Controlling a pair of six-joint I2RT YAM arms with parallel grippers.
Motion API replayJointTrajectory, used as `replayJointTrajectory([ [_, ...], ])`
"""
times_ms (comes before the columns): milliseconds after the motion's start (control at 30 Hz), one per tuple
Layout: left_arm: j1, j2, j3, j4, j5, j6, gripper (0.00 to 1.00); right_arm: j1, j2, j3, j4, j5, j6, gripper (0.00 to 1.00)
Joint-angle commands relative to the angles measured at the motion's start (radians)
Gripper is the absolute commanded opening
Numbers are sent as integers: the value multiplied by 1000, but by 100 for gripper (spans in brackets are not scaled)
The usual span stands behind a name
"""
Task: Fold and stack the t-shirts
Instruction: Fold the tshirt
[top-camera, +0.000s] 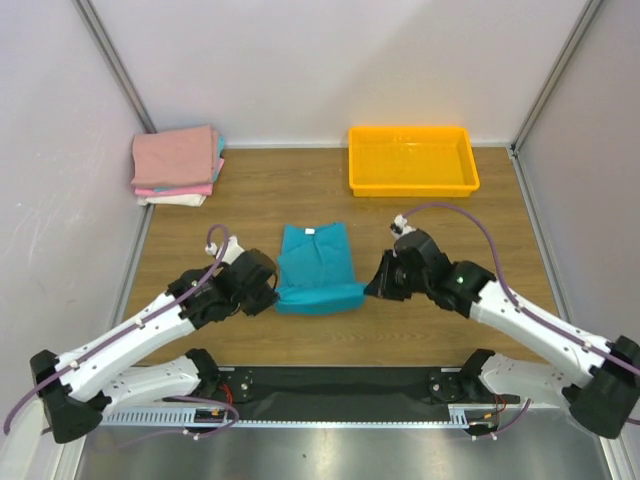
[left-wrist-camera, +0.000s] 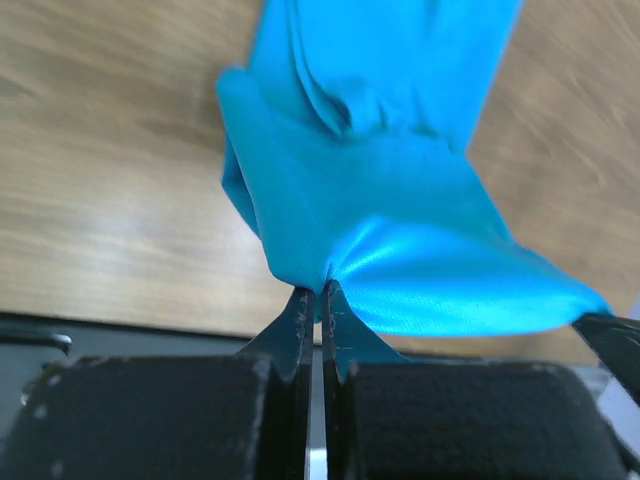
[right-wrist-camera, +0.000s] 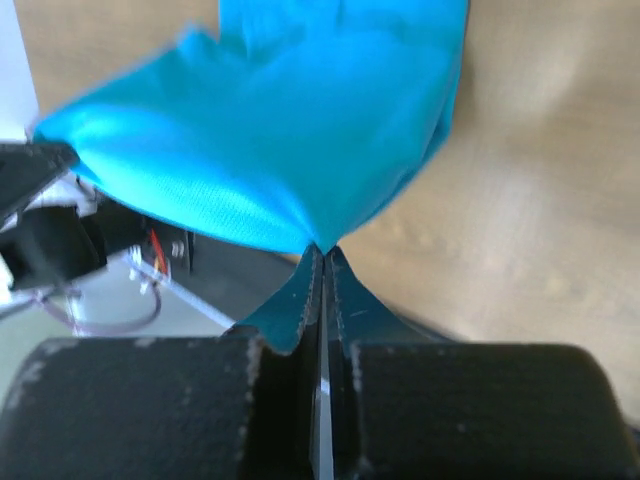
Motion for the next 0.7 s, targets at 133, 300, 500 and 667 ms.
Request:
replayJointTrajectory([
  [133, 196, 77, 64, 97, 6, 226, 0, -168, 209, 163, 92, -54, -209, 0],
  [300, 301, 150, 88, 214, 43, 313, 0, -240, 342, 273, 158, -118, -266, 0],
  [500, 400, 276, 103, 343, 106, 384, 0, -309, 497, 339, 222, -174, -300, 0],
  [667, 463, 365, 166, 398, 115, 433, 0, -355, 602, 393, 274, -211, -320, 0],
])
